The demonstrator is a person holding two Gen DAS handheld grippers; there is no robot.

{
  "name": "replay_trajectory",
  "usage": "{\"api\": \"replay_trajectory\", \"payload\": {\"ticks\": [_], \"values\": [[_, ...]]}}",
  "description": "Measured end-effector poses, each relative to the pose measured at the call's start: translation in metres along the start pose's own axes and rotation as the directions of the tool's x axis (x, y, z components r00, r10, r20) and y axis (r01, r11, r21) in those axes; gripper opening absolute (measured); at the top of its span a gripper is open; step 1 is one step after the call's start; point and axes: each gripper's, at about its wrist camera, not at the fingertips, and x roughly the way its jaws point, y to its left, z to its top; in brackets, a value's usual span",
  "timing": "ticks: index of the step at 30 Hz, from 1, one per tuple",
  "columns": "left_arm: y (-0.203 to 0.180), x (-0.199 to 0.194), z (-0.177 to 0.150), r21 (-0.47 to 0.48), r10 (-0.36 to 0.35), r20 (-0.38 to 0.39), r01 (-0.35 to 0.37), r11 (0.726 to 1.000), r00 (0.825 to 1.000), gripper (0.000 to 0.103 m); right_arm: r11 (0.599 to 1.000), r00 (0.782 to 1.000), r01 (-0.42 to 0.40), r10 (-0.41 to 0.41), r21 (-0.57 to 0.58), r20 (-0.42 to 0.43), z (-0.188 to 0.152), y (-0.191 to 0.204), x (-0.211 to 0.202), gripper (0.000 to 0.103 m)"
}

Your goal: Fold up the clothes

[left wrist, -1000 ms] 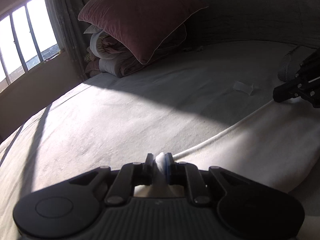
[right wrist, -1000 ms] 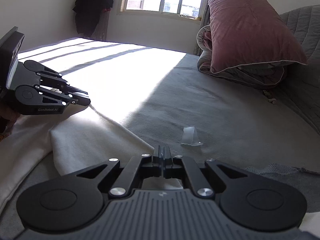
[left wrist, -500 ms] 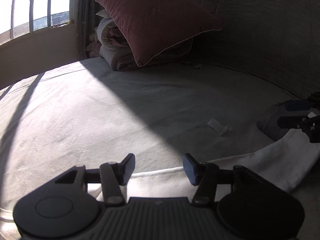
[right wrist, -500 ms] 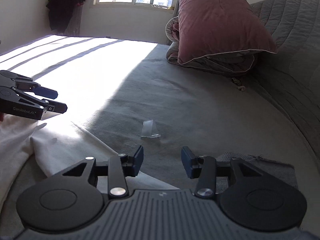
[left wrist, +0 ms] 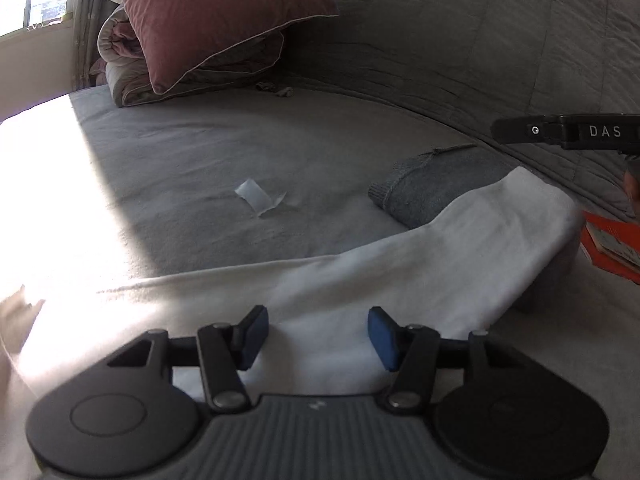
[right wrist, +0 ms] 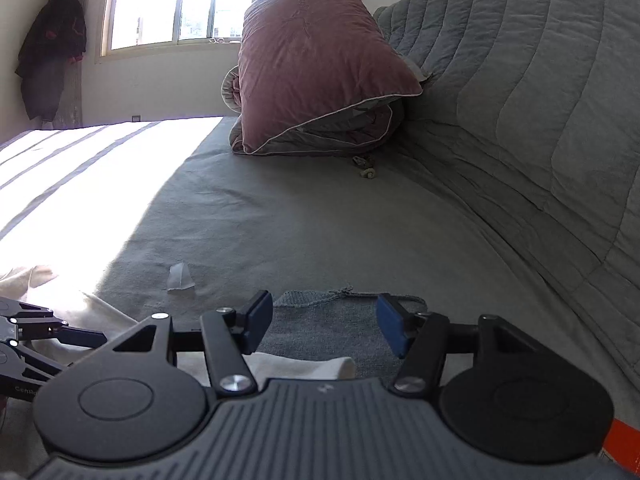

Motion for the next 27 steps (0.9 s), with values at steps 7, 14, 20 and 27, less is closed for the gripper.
{"api": "replay_trajectory", "payload": {"ticks": [7, 14, 20, 27], "values": [[0.030, -0.066, -0.005, -0.086, 0.079, 0.063, -0.074, 0.994, 0.995, 0.065, 0.993, 0.995, -0.094, 0.095, -0.064, 0.013, 0.006, 0.036, 0.008, 0.062], [0.114, -0.132, -0.021, -0.189, 0.284, -0.006, -0.280, 0.941, 0.959, 0.068, 0.974, 0.980, -0.199, 0.201, -0.107, 0.004, 0.015, 0.091, 0.023, 0.062], [0.189, -0.179, -0.035, -0.240, 0.423, -0.044, -0.421, 0.875, 0.905, 0.074, 0.938, 0.954, -0.300, 0.296, -0.173, -0.049, 0.040, 0.152, 0.040, 0.062], [0.266, -0.206, -0.050, -0.416, 0.495, -0.014, -0.456, 0.787, 0.869, 0.079, 0.886, 0.900, -0.435, 0.432, -0.160, -0.058, 0.079, 0.237, 0.055, 0.069]]}}
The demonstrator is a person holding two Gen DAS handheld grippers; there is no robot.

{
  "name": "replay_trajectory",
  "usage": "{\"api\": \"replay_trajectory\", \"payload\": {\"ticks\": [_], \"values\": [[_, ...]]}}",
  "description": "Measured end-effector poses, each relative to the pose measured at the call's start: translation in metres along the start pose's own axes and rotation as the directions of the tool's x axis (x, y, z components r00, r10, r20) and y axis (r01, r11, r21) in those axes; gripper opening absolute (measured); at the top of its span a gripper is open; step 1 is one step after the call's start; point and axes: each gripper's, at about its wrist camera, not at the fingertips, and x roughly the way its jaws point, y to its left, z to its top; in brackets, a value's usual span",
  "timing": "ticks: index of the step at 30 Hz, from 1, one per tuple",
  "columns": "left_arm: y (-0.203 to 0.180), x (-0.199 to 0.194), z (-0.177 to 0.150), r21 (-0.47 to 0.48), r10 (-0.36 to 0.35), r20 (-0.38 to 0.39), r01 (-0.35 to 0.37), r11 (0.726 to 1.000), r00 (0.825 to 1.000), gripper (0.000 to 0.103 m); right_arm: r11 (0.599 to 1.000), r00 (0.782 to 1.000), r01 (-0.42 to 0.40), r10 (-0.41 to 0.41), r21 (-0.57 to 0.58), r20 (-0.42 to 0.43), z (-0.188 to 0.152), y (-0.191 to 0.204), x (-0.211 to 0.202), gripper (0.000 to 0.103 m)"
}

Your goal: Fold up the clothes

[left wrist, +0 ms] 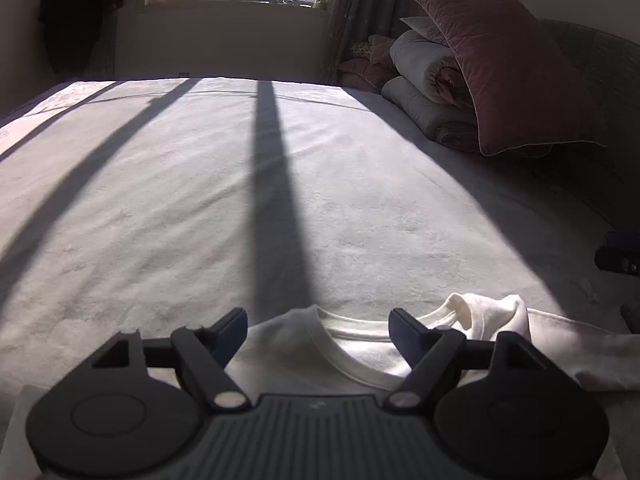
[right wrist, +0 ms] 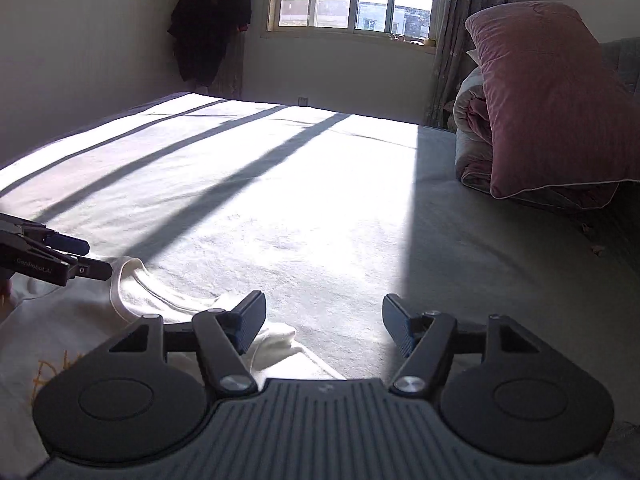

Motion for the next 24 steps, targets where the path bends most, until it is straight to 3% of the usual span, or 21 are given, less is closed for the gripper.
{"api": "replay_trajectory", "payload": {"ticks": [3, 6, 11, 15, 18, 21, 24], "values": [[0.021, 0.015, 0.001, -0.062, 0.035, 0.038, -0.032, 0.998, 0.999, 0.079, 0.992, 0.998, -0.070, 0.070, 0.101, 0.008, 0.011, 0.019, 0.031, 0.069], [0.036, 0.028, -0.009, -0.075, 0.063, 0.060, -0.058, 0.995, 0.996, 0.079, 0.986, 0.998, -0.054, 0.055, 0.160, -0.005, 0.007, 0.034, 0.063, 0.069], [0.061, 0.034, -0.018, -0.112, -0.034, 0.043, 0.039, 0.993, 0.998, 0.079, 0.993, 1.000, -0.022, 0.022, 0.117, 0.006, -0.014, 0.046, 0.092, 0.069], [0.054, 0.030, -0.020, -0.026, -0.100, 0.039, 0.101, 0.995, 0.994, 0.079, 0.997, 0.999, -0.020, 0.017, 0.075, 0.048, -0.012, 0.041, 0.093, 0.069], [0.045, 0.037, -0.023, 0.020, -0.066, 0.016, 0.066, 0.998, 0.998, 0.077, 0.996, 0.998, -0.055, 0.051, 0.074, 0.047, -0.015, 0.034, 0.091, 0.069], [0.037, 0.042, -0.024, 0.067, -0.023, 0.003, 0.022, 0.997, 1.000, 0.077, 0.998, 1.000, -0.014, 0.014, 0.064, -0.002, -0.021, 0.028, 0.100, 0.068], [0.028, 0.046, -0.025, 0.118, 0.028, -0.005, -0.027, 0.993, 1.000, 0.074, 0.997, 0.998, -0.009, 0.013, 0.079, -0.056, -0.028, 0.021, 0.110, 0.056]]}}
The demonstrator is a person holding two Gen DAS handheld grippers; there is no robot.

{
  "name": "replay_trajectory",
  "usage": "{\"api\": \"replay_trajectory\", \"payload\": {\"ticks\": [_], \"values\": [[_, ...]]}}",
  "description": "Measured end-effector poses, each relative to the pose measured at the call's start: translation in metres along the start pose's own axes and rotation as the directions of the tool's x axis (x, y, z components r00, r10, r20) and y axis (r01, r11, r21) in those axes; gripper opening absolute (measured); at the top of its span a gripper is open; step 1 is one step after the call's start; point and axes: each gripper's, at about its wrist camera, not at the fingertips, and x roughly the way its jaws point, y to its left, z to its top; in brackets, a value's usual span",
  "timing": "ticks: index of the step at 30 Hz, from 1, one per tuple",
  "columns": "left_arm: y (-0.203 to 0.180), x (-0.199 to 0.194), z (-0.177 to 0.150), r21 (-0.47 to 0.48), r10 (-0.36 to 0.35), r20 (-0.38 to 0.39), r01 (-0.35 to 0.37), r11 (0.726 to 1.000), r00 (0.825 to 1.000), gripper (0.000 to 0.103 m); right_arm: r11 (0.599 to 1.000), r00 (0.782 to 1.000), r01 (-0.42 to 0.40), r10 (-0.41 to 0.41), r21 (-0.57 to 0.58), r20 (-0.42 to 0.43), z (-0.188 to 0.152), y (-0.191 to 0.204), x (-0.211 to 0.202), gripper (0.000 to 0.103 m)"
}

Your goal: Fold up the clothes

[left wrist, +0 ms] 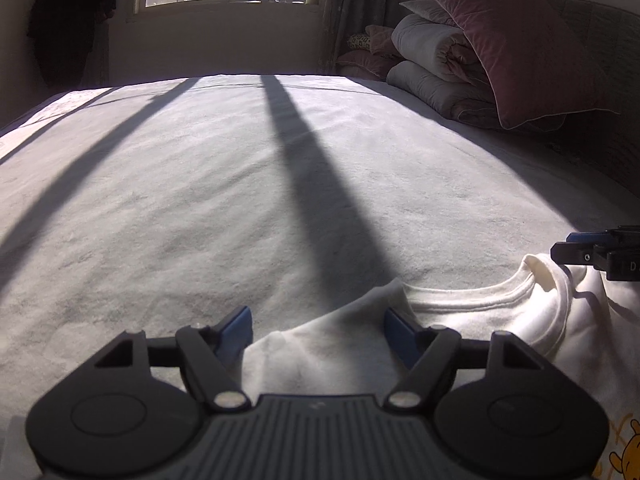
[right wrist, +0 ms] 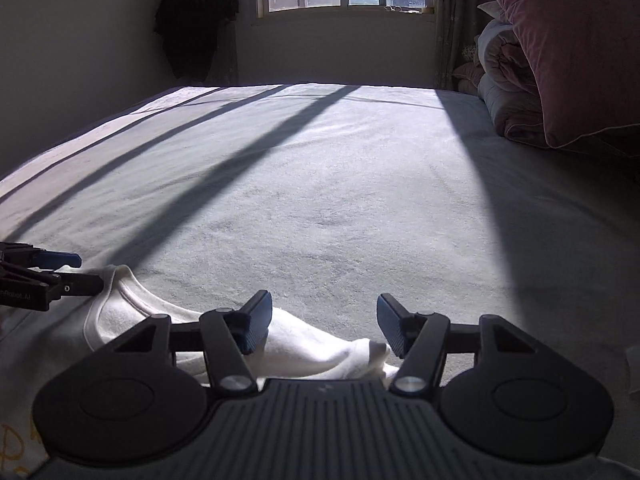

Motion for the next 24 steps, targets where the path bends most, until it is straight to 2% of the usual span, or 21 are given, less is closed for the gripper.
{"api": "replay_trajectory", "payload": {"ticks": [2, 4, 6, 7, 8, 9, 10, 13, 16, 18, 19, 24], "values": [[-0.003, 0.001, 0.000, 0.022, 0.014, -0.002, -0.014, 1.000, 1.000, 0.070, 1.000, 1.000, -0.015, 0.015, -0.010, -0.025, -0.003, 0.002, 0.006, 0.050], [-0.004, 0.000, -0.001, 0.028, 0.013, -0.001, -0.012, 1.000, 1.000, 0.061, 0.999, 0.999, -0.021, 0.019, -0.050, -0.050, -0.007, 0.009, 0.012, 0.044], [-0.005, -0.001, 0.000, 0.038, 0.001, 0.001, -0.001, 0.999, 1.000, 0.043, 0.994, 0.998, -0.008, 0.001, -0.110, -0.059, -0.010, 0.018, 0.015, 0.042], [-0.006, -0.001, 0.000, 0.044, -0.004, 0.003, 0.004, 0.999, 1.000, 0.035, 0.992, 0.998, -0.010, 0.003, -0.127, -0.060, -0.009, 0.021, 0.015, 0.037], [-0.006, -0.002, 0.000, 0.049, -0.010, 0.004, 0.010, 0.999, 1.000, 0.018, 0.991, 0.998, -0.023, 0.015, -0.131, -0.064, -0.009, 0.022, 0.014, 0.033], [-0.007, -0.001, 0.000, 0.049, -0.039, 0.002, 0.039, 0.998, 0.999, 0.009, 0.991, 0.997, -0.038, 0.029, -0.130, -0.068, -0.009, 0.022, 0.014, 0.026], [-0.010, -0.002, 0.000, 0.059, -0.026, 0.005, 0.026, 0.998, 1.000, 0.007, 0.990, 0.997, -0.050, 0.040, -0.134, -0.071, -0.010, 0.023, 0.014, 0.020], [-0.019, -0.004, 0.001, 0.089, 0.018, 0.023, -0.020, 0.996, 1.000, 0.006, 0.986, 0.998, -0.043, 0.035, -0.161, -0.047, -0.009, 0.029, 0.010, 0.010], [-0.027, -0.013, 0.004, 0.113, 0.095, 0.094, -0.106, 0.988, 0.991, 0.006, 0.990, 1.000, -0.017, 0.019, -0.137, 0.018, -0.002, 0.029, 0.001, 0.006], [-0.030, -0.013, 0.004, 0.124, 0.111, 0.107, -0.124, 0.985, 0.988, 0.006, 0.995, 0.996, -0.026, 0.035, -0.097, 0.087, 0.006, 0.026, -0.013, 0.005], [-0.032, -0.008, 0.002, 0.136, 0.120, 0.087, -0.131, 0.982, 0.989, 0.006, 0.995, 0.995, -0.019, 0.028, -0.093, 0.095, 0.006, 0.027, -0.013, 0.005], [-0.033, 0.003, 0.000, 0.144, 0.135, 0.051, -0.141, 0.980, 0.990, 0.008, 0.984, 0.998, 0.063, -0.066, -0.166, -0.015, -0.013, 0.039, 0.032, 0.007]]}}
